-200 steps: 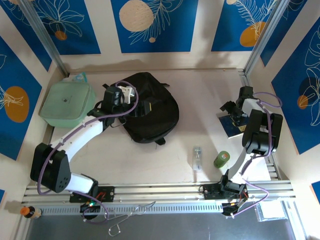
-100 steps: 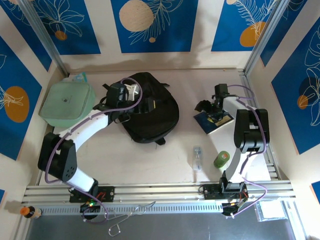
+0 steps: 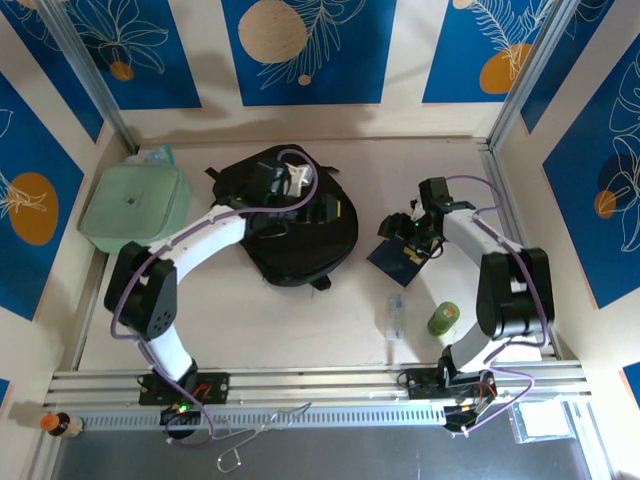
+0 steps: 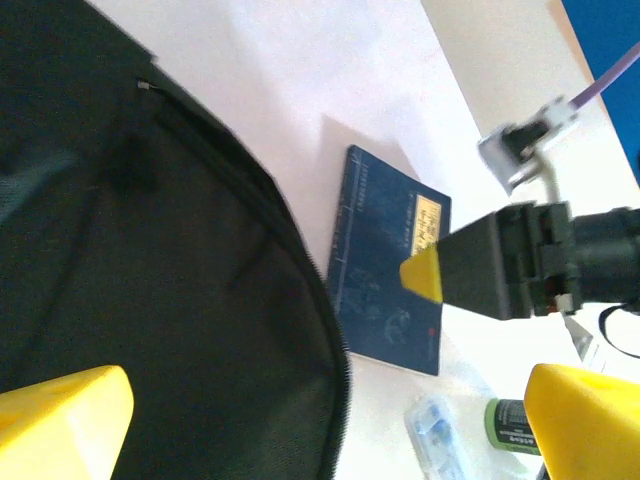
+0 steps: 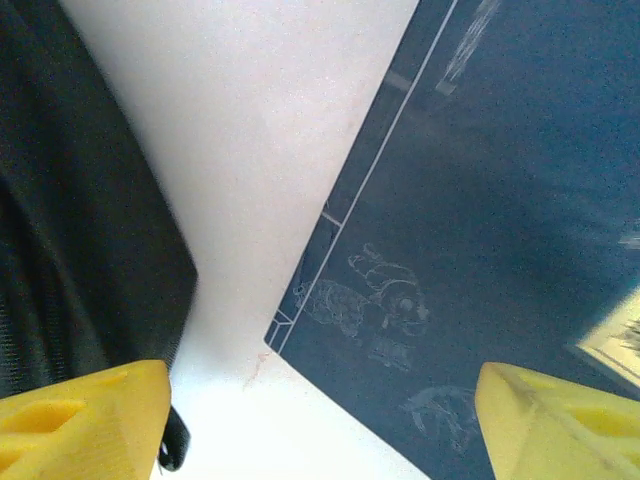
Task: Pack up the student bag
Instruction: Pick up the book from the middle-right of the table.
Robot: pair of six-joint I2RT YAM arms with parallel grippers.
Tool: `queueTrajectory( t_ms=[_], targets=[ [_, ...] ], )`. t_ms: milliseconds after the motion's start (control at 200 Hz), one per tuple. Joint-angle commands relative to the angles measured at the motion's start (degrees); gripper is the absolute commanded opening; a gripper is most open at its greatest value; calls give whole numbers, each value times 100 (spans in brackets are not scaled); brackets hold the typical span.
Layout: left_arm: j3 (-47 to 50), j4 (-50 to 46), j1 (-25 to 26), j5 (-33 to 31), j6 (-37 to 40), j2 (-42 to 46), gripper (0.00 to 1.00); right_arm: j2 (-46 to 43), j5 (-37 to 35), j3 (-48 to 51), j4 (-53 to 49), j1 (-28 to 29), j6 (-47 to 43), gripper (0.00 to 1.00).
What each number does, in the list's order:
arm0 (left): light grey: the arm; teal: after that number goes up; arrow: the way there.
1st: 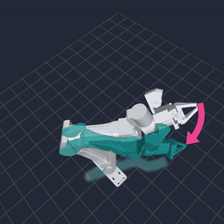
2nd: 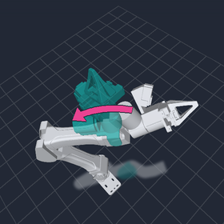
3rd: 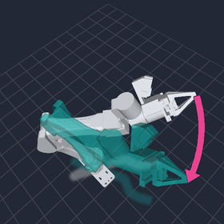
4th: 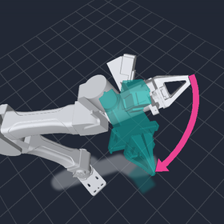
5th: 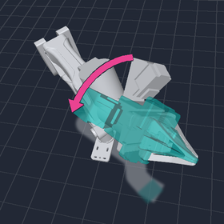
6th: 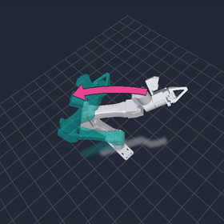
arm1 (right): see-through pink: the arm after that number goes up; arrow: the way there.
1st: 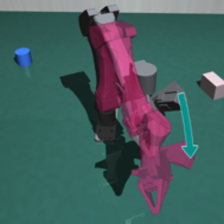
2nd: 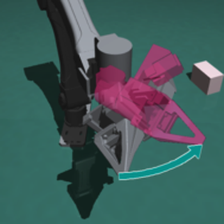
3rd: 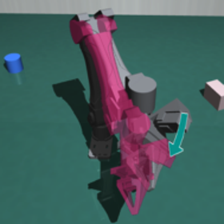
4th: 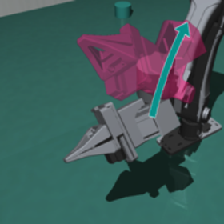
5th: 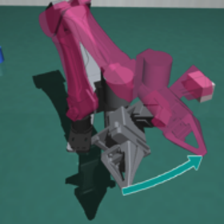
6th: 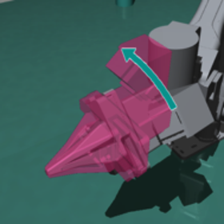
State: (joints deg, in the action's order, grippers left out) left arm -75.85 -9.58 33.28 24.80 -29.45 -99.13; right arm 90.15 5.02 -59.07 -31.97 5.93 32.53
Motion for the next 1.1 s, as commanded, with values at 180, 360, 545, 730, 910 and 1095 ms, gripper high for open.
queueTrajectory(
  t_ms=[180, 360, 545, 730, 910, 1095],
  targets=[
    [-1176, -599, 936, -326, 238, -957, 98, -864, -1044, 866, -91, -748, 985, 73],
    [-1776, -686, 1440, -408, -12, -1594, 95, -801, -403, 1213, 202, -1186, 986, 68],
    [-2551, -1168, 1762, -1075, 64, -2292, 86, -331, -58, 1159, 281, -1289, 879, 52],
    [-3460, -2082, 1907, -1917, 478, -3118, 73, -161, -95, 1170, 322, -1239, 783, 50],
    [-3937, -2668, 1959, -2354, 691, -3578, 62, 13, -11, 1019, 229, -1211, 602, 50],
    [-4091, -2990, 2064, -2585, 918, -3765, 58, 194, 11, 924, 182, -1131, 526, 46]
  ],
)
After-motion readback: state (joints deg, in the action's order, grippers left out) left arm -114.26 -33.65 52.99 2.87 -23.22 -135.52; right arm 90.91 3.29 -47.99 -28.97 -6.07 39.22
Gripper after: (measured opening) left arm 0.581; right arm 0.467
